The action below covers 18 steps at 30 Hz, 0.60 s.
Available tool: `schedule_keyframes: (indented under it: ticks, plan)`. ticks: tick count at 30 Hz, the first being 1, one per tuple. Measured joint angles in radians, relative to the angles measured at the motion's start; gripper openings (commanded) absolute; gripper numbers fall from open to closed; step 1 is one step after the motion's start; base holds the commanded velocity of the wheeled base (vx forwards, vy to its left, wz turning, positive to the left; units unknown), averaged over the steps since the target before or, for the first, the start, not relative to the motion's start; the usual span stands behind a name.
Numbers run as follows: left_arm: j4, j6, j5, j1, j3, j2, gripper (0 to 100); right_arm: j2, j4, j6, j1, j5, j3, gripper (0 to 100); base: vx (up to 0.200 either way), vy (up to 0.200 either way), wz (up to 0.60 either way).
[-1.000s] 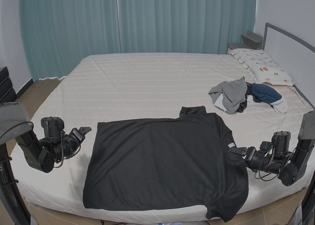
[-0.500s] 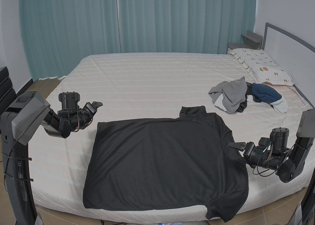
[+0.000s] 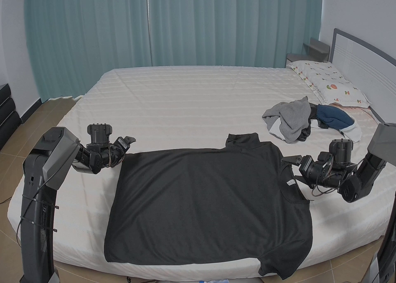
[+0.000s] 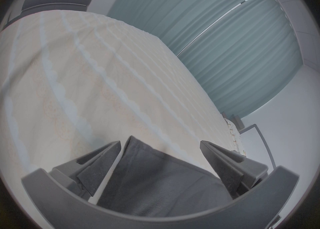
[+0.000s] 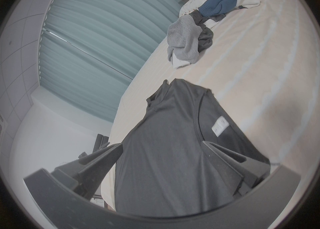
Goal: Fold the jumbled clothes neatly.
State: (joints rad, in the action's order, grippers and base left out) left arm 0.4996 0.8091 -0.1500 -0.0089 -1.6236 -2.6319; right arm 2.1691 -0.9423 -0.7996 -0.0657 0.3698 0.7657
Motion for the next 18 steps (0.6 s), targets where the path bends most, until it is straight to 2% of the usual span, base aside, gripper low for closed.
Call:
schedule_keyframes:
  ticks: [3, 10, 11, 18]
  plan:
    - [-0.003, -0.011, 0.001, -0.002, -0.004, -0.013, 100, 0.017, 0.099, 0.001, 0.007, 0.0, 0.105, 100, 0.0, 0.0, 0.0]
    - [-0.002, -0.025, 0.005, -0.004, -0.015, -0.033, 100, 0.086, 0.213, 0.001, 0.02, -0.003, 0.314, 100, 0.0, 0.0, 0.0]
    - [-0.001, -0.026, 0.005, -0.004, -0.016, -0.035, 0, 0.099, 0.219, 0.002, 0.021, -0.003, 0.338, 100, 0.0, 0.0, 0.0]
    - [0.002, -0.029, 0.016, -0.005, -0.017, -0.042, 0, 0.182, 0.266, 0.019, 0.037, -0.017, 0.477, 100, 0.0, 0.0, 0.0]
